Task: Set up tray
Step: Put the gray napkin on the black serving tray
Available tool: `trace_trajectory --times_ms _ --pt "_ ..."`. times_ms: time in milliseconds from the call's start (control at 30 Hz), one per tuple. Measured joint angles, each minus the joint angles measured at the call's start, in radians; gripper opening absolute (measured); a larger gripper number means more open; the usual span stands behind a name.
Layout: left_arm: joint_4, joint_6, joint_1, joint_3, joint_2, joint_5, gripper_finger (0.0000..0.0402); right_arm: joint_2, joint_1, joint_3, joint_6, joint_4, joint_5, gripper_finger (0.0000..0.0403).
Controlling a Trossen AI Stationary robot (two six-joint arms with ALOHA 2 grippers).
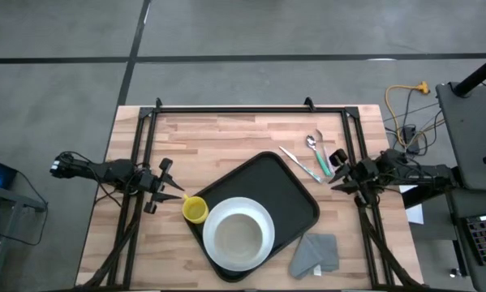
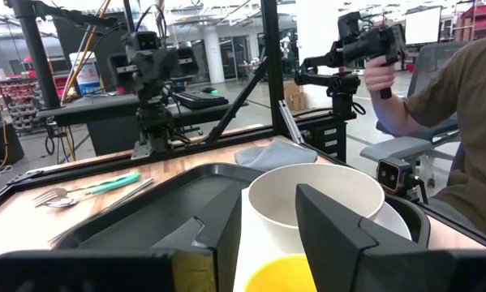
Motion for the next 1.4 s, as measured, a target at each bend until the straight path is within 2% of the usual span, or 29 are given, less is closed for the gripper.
trace_trajectory --times_ms 133,400,533,667,933,1200,1400 --pt "0.0 0.0 0.0 0.0 0.0 0.0 0.0104 0.024 0.0 0.051 0.002 -0.049 -0.083 0.0068" --pt "0.0 0.0 0.0 0.0 0.0 0.0 0.0104 0.108 0.0 0.159 0.03 -0.212 -0.105 0.0068" --pt "0.0 0.0 0.0 0.0 0.0 0.0 0.0104 0.142 0.0 0.181 -0.068 -0.26 -0.188 0.0068" --pt "0.0 0.0 0.0 0.0 0.0 0.0 0.0104 0.166 0.0 0.175 -0.032 -0.264 -0.19 0.0068" --pt "0.0 0.0 0.0 0.0 0.0 0.0 0.0104 0.23 0.0 0.159 0.138 -0.267 -0.195 0.0068" --pt "0.0 0.0 0.0 0.0 0.0 0.0 0.0104 0.295 0.03 0.159 0.087 -0.26 -0.198 0.0068" --pt "0.0 0.0 0.0 0.0 0.0 0.0 0.0104 0.361 0.122 0.161 0.085 -0.203 -0.194 0.0068"
